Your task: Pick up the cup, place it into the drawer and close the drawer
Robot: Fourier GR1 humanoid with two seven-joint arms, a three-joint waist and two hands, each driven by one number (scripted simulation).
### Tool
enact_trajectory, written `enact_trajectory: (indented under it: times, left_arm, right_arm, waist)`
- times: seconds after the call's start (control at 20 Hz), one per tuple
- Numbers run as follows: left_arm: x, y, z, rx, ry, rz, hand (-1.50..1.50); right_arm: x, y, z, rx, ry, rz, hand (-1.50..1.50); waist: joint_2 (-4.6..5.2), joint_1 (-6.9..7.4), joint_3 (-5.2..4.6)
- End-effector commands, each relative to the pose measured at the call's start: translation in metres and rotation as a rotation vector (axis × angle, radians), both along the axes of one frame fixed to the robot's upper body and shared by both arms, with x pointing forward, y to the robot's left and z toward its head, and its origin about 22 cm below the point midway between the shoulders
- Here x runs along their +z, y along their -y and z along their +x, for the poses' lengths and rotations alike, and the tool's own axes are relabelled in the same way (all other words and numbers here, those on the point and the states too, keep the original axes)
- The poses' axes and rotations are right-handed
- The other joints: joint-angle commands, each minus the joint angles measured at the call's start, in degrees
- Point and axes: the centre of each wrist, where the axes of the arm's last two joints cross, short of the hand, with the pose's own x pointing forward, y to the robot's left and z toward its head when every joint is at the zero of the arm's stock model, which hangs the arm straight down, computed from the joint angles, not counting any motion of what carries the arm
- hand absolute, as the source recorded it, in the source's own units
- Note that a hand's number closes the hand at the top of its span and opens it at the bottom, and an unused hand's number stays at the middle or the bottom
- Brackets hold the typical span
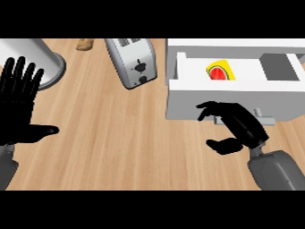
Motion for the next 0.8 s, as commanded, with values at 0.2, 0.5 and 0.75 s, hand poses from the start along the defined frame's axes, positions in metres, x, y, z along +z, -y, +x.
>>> enact_trajectory:
  times: [0.2,0.5,0.75]
  left_arm:
    - [-0.014,-0.023,-0.021,0.004,0.001,0.005,-1.50]
    - [-0.018,-0.047,-0.031,-0.009,0.006,0.003,-1.50]
    - [-0.010,-0.024,-0.021,-0.027,0.002,-0.018,-1.50]
  right_arm:
    - [-0.030,0.013,0.039,-0.005,-0.070,-0.081,-1.50]
    - [-0.034,0.003,0.082,-0.009,-0.077,-0.041,-1.50]
    - [-0.031,0.033,0.104,-0.012,-0.118,0.005,-1.50]
  waist:
    - [-0.02,-0.19,0.01]
    - [0.11,0.17,0.02]
    - [0.51,1.11,0.10]
